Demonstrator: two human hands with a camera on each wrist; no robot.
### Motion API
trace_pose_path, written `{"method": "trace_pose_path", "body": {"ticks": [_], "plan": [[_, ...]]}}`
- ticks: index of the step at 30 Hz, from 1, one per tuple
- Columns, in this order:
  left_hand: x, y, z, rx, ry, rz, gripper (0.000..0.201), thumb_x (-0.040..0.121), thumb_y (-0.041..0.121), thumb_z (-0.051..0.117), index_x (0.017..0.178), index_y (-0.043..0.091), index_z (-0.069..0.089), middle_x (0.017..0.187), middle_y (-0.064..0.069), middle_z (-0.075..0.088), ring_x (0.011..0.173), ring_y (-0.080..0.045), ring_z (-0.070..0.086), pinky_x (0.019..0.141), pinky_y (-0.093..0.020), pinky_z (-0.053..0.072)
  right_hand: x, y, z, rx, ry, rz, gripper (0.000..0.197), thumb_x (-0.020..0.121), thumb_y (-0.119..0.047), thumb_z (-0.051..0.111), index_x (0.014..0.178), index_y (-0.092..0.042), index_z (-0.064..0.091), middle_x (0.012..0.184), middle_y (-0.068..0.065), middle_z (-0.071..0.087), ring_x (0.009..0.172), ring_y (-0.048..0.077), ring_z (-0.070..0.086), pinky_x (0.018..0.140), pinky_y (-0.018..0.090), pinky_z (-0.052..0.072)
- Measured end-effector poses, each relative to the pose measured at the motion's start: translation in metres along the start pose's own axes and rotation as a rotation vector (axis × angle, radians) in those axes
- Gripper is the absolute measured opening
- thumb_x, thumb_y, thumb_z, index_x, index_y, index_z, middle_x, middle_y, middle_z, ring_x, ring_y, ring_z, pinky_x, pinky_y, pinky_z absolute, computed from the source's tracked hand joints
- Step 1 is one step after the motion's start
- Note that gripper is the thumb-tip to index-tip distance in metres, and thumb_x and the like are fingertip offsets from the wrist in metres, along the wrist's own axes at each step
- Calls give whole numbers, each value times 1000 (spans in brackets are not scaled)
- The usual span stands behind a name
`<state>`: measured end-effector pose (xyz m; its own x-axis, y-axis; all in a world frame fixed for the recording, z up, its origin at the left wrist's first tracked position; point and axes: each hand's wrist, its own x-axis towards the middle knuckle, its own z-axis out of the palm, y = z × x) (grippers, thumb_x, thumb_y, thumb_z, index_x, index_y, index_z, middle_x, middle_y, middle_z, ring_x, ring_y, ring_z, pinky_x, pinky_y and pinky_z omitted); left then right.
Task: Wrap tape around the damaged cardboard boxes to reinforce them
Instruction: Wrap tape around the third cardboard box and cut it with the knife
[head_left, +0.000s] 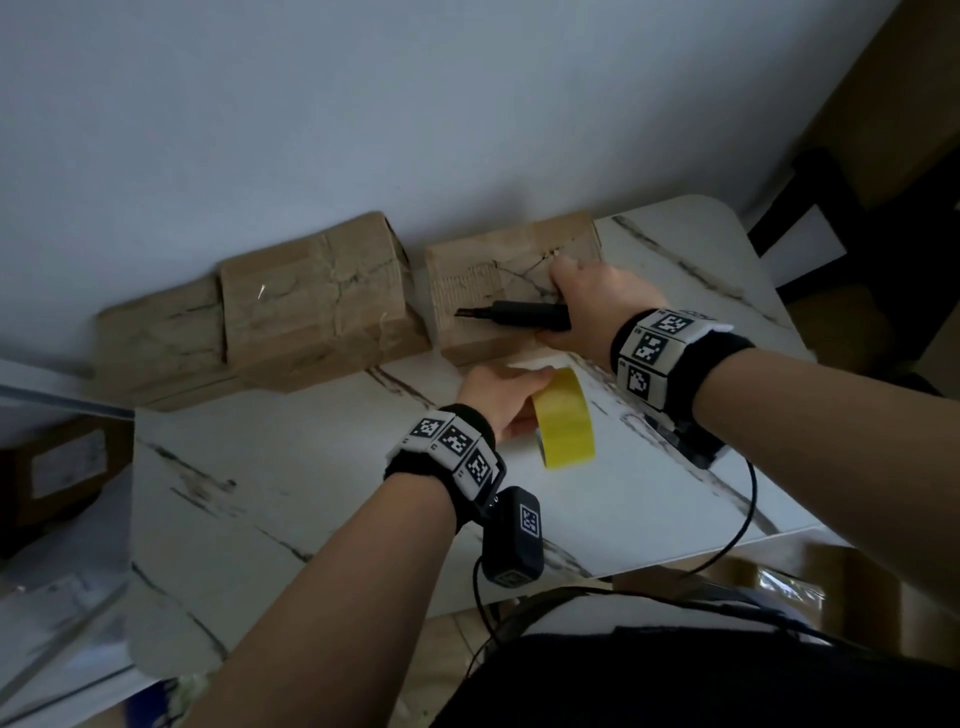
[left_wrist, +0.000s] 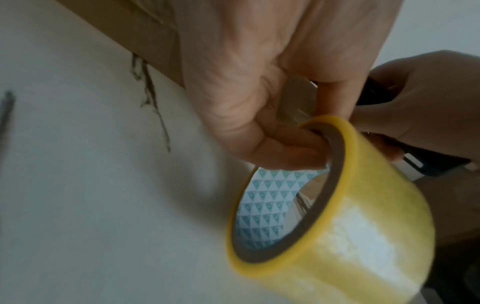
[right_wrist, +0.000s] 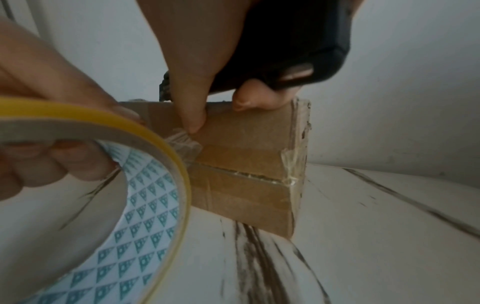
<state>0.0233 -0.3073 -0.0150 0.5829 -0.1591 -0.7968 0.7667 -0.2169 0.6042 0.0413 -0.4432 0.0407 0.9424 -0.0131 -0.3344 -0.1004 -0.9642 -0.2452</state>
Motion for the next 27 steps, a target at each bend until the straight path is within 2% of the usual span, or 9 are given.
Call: {"method": "trace_pose_path", "body": {"ticks": [2, 4, 6, 8, 11, 14, 18, 22, 27], "plan": [[7, 0, -1, 2, 29, 25, 12, 86, 15, 68, 78, 13, 59, 76, -8, 64, 65, -18, 62, 49, -22, 54, 1, -3, -1, -12, 0, 16, 53, 78, -45, 70, 109, -15, 39, 92, 7, 55, 75, 26, 52, 59, 32, 44], [9, 0, 1, -18, 46, 20, 12, 86, 18, 68, 78, 15, 59, 79, -9, 64, 70, -20, 62, 59, -28, 56, 1, -6, -1, -39, 3, 41, 56, 77, -50, 69, 109, -15, 39, 85, 3, 49, 73, 24, 50, 57, 32, 44], [11, -2, 4, -70, 49, -6, 11, 86, 17, 67, 80, 15, 59, 82, -10, 64, 75, -22, 62, 71, -35, 55, 0, -9, 0, -72, 15, 34, 56, 78, -50, 68, 110, -15, 39, 86, 2, 46, 73, 24, 51, 57, 33, 44], [11, -6, 5, -101, 60, -15, 10, 87, 18, 66, 80, 16, 59, 81, -9, 62, 75, -23, 60, 75, -36, 52, 0, -8, 1, -61, 22, 13, 55, 79, -49, 68, 112, -15, 39, 90, 4, 47, 75, 25, 50, 59, 33, 44], [11, -7, 4, -70, 102, 11, 11, 87, 22, 65, 78, 19, 59, 83, -10, 62, 81, -27, 60, 77, -36, 52, -2, -1, 1, -32, 6, -23, 46, 83, -35, 67, 113, -14, 40, 103, 8, 53, 76, 23, 45, 62, 33, 40], [12, -5, 2, 12, 146, 50, 8, 84, 28, 65, 80, 23, 61, 96, -16, 65, 94, -34, 63, 88, -45, 53, -7, 7, -1, 16, 21, -26, 31, 87, -12, 60, 114, -14, 44, 111, 9, 51, 81, 23, 47, 65, 31, 38], [15, -6, -1, 65, 174, 69, 8, 84, 33, 63, 81, 25, 61, 105, -17, 67, 99, -35, 63, 90, -51, 52, -19, 11, -13, 170, 14, -76, 34, 84, -24, 66, 115, -18, 51, 107, 5, 53, 96, 25, 53, 76, 32, 43], [15, -6, -4, 110, 158, 91, 14, 86, 35, 61, 77, 24, 61, 104, -16, 68, 98, -35, 64, 91, -49, 52, -34, 16, -31, 54, -32, -119, 23, 85, -34, 64, 107, -28, 60, 92, -1, 62, 85, 19, 56, 74, 31, 46], [12, -2, -3, 141, 150, 115, 13, 88, 30, 61, 80, 19, 63, 104, -19, 68, 99, -35, 64, 89, -48, 53, -41, 8, -43, -85, -69, -95, 23, 86, -35, 63, 108, -30, 64, 85, -5, 59, 80, 18, 55, 69, 29, 47]]}}
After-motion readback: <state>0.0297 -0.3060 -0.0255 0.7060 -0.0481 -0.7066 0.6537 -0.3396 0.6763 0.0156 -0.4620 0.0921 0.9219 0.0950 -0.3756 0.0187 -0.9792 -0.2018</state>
